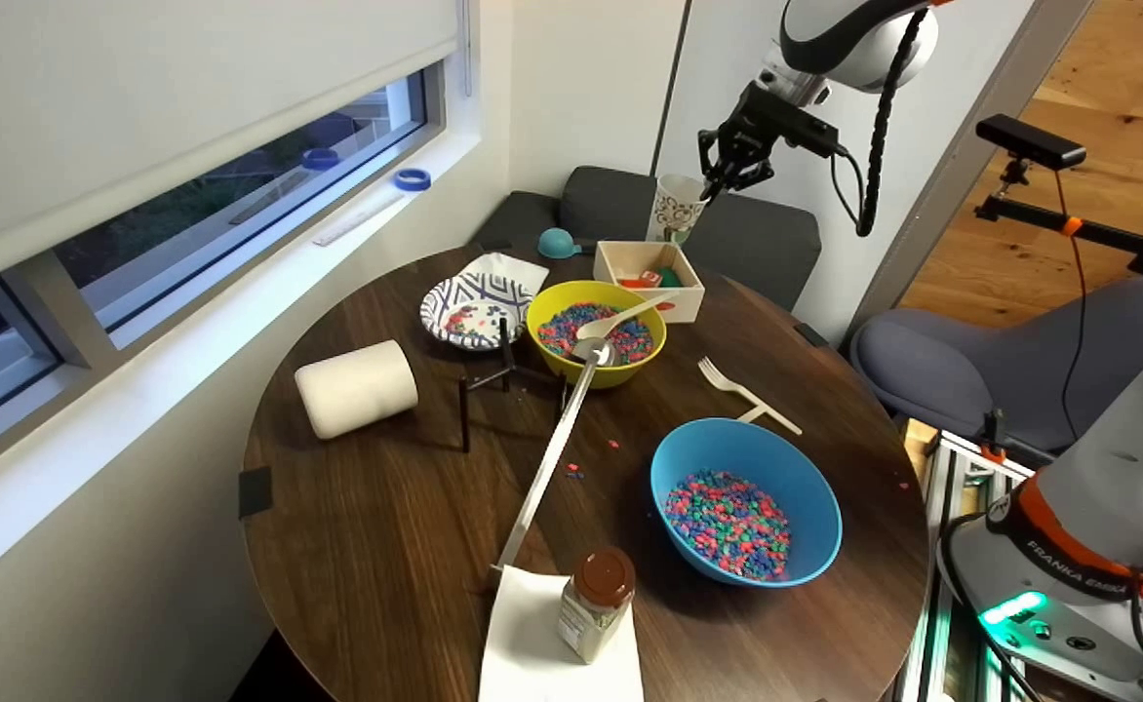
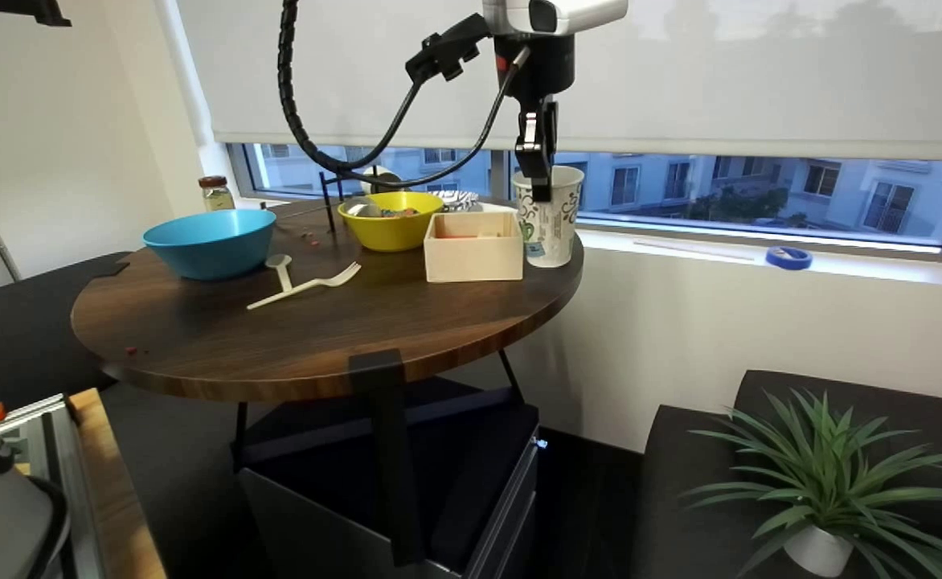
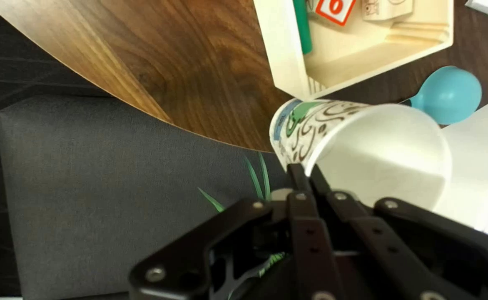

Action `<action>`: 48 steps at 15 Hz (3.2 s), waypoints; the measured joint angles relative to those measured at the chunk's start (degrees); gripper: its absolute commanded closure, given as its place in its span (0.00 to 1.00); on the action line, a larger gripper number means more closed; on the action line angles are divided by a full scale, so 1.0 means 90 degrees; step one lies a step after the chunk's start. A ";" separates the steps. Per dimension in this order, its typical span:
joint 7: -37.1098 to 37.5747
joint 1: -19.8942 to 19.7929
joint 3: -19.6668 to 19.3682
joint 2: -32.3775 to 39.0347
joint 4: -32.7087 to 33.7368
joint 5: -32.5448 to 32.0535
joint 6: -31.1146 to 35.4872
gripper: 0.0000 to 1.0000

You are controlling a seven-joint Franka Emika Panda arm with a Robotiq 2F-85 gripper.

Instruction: Move the cup to the right next to the box

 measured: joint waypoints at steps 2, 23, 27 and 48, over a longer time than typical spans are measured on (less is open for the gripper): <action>-0.0044 0.0086 0.0045 0.0007 0.0000 0.0008 -0.0001 0.99; -0.0047 0.0102 -0.0008 0.0026 0.0122 -0.0238 -0.0213 0.99; -0.0059 0.0102 -0.0009 0.0096 0.0098 -0.0218 -0.0116 0.99; -0.1373 0.0772 0.0883 -0.1927 0.0154 -0.0728 -0.3007 0.00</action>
